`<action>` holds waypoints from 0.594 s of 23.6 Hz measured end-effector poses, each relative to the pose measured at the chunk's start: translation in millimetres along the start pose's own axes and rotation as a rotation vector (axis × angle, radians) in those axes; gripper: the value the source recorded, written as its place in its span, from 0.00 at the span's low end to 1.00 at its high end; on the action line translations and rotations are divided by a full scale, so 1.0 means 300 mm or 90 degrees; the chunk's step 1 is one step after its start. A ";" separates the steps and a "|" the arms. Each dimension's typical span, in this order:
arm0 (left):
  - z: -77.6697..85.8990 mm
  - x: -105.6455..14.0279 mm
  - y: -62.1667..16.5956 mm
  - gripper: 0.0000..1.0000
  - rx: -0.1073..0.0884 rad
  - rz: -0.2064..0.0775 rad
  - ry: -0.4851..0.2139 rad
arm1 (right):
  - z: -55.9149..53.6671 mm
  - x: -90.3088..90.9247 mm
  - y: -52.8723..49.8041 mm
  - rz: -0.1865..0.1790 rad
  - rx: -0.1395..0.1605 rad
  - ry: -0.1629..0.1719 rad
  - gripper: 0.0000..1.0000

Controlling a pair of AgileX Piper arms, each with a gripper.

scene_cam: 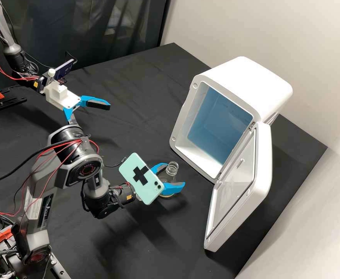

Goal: Take the flask out of the incubator

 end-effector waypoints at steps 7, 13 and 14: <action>-0.004 -0.003 0.005 1.00 0.023 0.004 0.004 | -0.042 -0.081 0.034 0.048 0.007 0.008 1.00; 0.100 -0.004 -0.076 1.00 -0.003 -0.045 0.001 | -0.056 -0.119 0.052 0.047 0.052 0.040 1.00; 0.111 -0.011 -0.085 1.00 -0.004 -0.055 -0.007 | -0.057 -0.128 0.057 0.051 0.058 0.042 1.00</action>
